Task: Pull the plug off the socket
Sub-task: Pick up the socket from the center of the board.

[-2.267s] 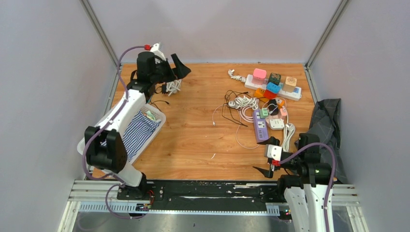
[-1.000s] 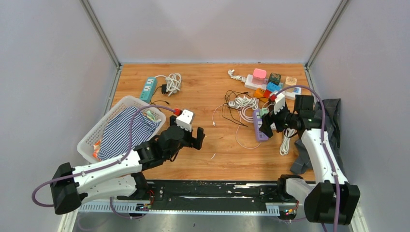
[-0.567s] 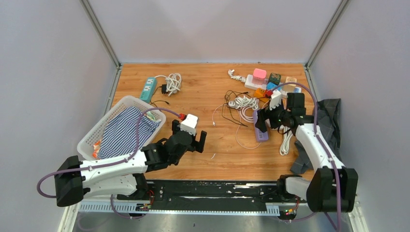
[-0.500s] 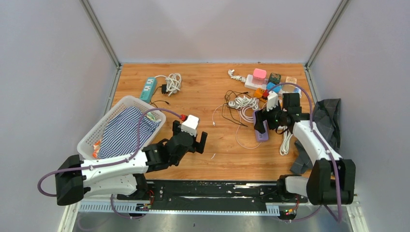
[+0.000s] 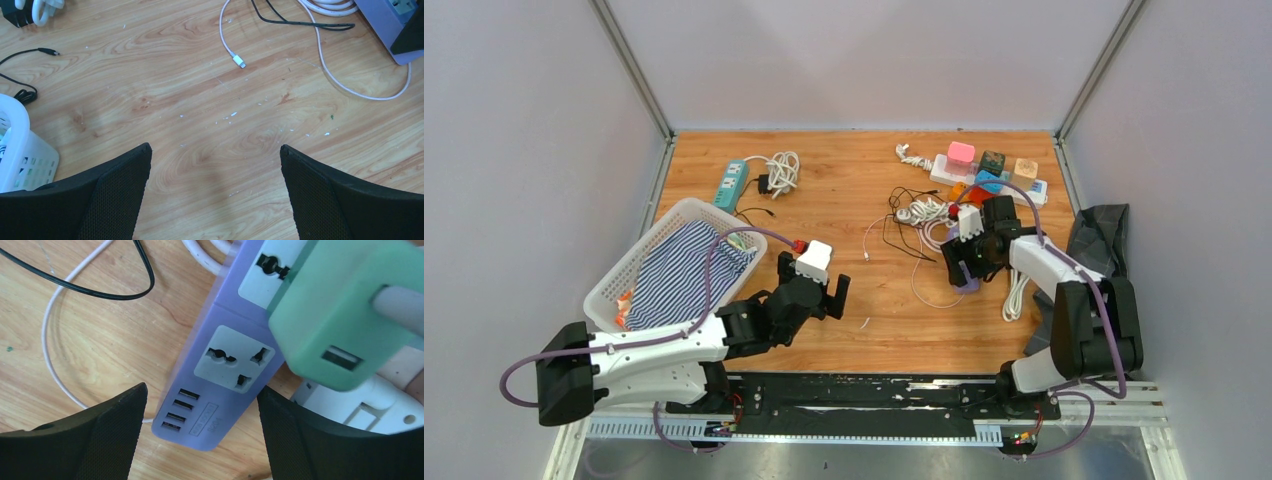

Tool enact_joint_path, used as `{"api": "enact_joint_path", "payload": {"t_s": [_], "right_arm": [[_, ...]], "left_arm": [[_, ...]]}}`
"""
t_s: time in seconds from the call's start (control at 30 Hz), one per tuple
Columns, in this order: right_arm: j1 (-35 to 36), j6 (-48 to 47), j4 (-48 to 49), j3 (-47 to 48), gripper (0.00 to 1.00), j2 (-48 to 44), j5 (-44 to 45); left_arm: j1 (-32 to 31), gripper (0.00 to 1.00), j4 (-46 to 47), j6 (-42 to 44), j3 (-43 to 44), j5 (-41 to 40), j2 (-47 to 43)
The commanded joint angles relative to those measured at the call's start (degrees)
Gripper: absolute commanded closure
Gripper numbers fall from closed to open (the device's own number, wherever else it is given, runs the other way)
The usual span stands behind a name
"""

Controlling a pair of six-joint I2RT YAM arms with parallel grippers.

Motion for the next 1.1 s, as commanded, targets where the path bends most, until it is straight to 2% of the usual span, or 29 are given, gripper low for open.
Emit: {"api": "enact_joint_path", "payload": {"t_s": [0.0,0.13,0.53,0.63,0.87,1.07], "right_arm": [[1.9,0.2,-1.4,0.8,0.18,2.7,4.2],[2.2,0.1,-1.5,1.3,0.21,4.3,5.6],[2.2,0.6,-2.8,2.2,0.41,3.9,6.0],[2.1,0.7,-2.9,2.2,0.50,3.0,5.8],[0.8,0.9,-3.6,2.6,0.84,0.5,4.4],[-0.2,1.0,-3.9,2.7,0.96,-2.4,1.8]], "left_arm": [[-0.5,0.00,2.0,-1.0,-0.8,-1.9,-1.2],[-0.5,0.00,2.0,-1.2,-1.4,-1.8,-1.9],[-0.6,0.00,2.0,-1.9,-2.4,-2.0,-3.1],[-0.6,0.00,2.0,-1.9,-2.5,-1.9,-3.4],[-0.6,0.00,2.0,-1.9,-2.7,-1.9,-3.5],[-0.6,0.00,3.4,-1.7,-2.7,-1.5,-3.3]]}}
